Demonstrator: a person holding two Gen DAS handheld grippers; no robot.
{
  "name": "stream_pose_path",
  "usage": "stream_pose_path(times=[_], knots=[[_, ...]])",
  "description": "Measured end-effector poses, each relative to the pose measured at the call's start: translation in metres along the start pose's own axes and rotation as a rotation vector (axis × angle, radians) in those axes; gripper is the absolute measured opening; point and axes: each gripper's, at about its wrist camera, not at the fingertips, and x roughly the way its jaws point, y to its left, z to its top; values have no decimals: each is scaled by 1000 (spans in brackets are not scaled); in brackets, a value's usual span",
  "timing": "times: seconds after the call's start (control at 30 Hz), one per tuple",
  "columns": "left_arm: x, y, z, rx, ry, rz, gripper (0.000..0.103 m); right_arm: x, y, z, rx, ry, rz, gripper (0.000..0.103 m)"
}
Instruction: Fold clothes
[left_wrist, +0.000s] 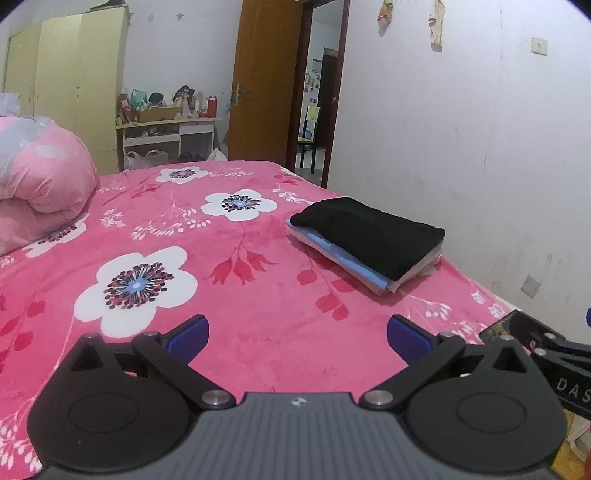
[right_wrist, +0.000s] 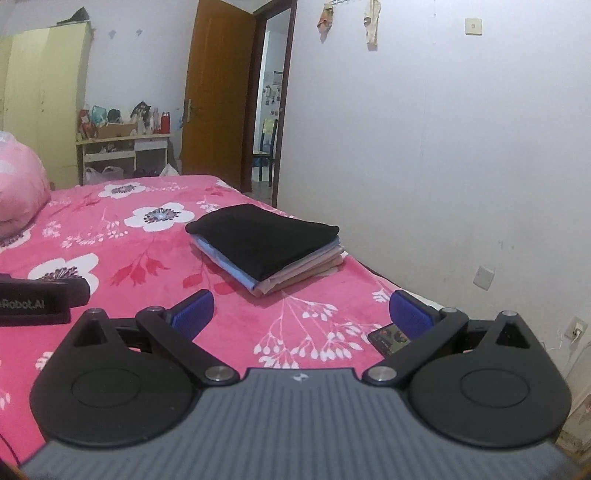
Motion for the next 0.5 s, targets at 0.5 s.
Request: stream_pose_path(times=[0.5], knots=[[0, 2, -3, 10, -6, 26, 103, -1, 3, -4, -4, 14, -11, 102]])
